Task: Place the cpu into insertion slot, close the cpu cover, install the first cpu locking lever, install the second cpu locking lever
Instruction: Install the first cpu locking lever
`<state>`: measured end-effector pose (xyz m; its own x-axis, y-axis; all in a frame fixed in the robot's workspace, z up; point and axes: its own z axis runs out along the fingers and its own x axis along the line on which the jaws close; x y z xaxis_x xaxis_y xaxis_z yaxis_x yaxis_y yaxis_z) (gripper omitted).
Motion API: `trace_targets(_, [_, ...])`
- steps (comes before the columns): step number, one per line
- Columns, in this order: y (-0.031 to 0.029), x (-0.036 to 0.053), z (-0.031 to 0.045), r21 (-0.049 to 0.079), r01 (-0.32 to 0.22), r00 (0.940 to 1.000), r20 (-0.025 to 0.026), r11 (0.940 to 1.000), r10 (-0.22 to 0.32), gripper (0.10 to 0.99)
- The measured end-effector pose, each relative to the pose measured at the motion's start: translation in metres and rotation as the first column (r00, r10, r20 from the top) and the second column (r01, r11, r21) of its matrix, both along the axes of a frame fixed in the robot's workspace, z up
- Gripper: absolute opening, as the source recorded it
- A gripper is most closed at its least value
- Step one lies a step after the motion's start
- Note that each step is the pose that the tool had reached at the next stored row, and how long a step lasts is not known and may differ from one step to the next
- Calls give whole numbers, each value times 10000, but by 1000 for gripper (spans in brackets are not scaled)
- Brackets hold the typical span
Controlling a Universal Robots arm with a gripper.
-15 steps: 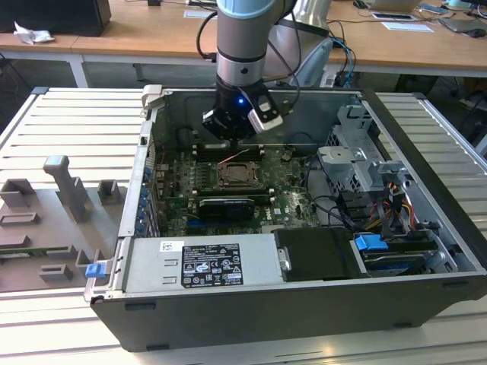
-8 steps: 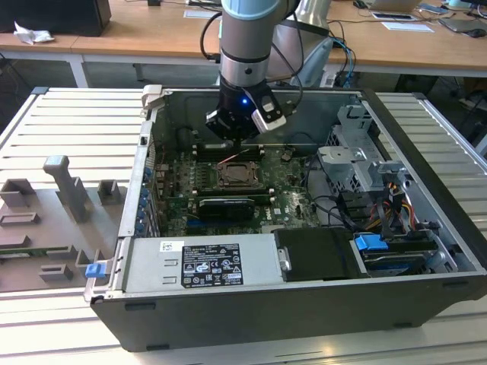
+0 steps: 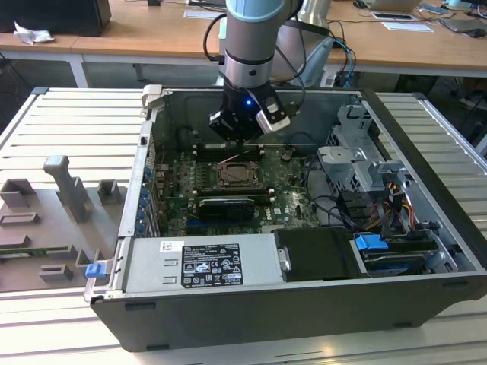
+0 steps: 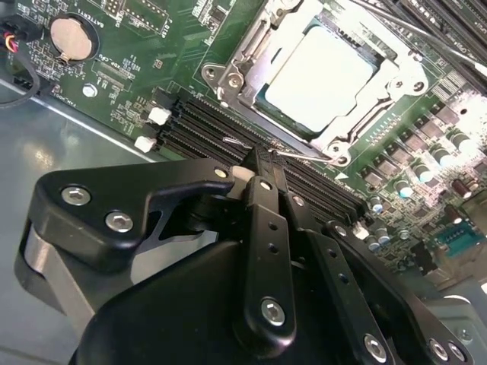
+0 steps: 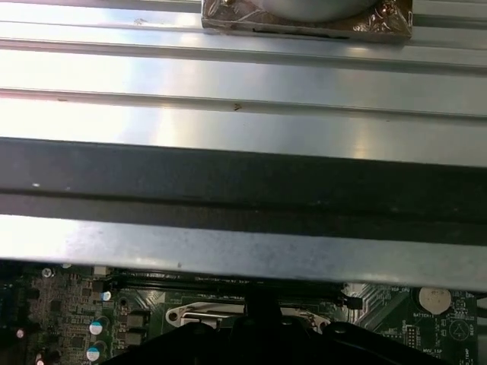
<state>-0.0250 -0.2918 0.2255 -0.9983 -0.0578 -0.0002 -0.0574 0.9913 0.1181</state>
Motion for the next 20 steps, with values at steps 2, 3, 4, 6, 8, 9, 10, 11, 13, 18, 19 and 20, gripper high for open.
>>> trace_targets(2, [0,6,-7,0,-4,10000,1,10000,4,106])
trace_targets(3, [0,8,-9,-1,-5,10000,1,10000,5,106])
trace_targets(4, [0,8,-11,0,-5,10000,1,10000,5,106])
trace_targets(6, [0,11,-14,0,-5,10000,1,10000,5,106])
trace_targets(8, [0,13,-18,1,-5,10000,2,10000,5,106])
trace_targets(9, [0,14,-21,1,-5,10000,2,10000,5,106])
trace_targets(10, [0,17,-23,0,-7,10000,1,10000,7,106])
trace_targets(11, [0,21,-26,0,-7,10000,1,10000,7,106])
trace_targets(13, [0,27,-29,0,-8,10000,1,10000,8,106])
trace_targets(18, [0,45,-39,0,-13,10000,2,10000,13,106])
trace_targets(19, [0,50,-44,3,-21,10000,3,10000,21,106])
trace_targets(20, [0,59,-49,1,-45,10000,2,10000,45,106])
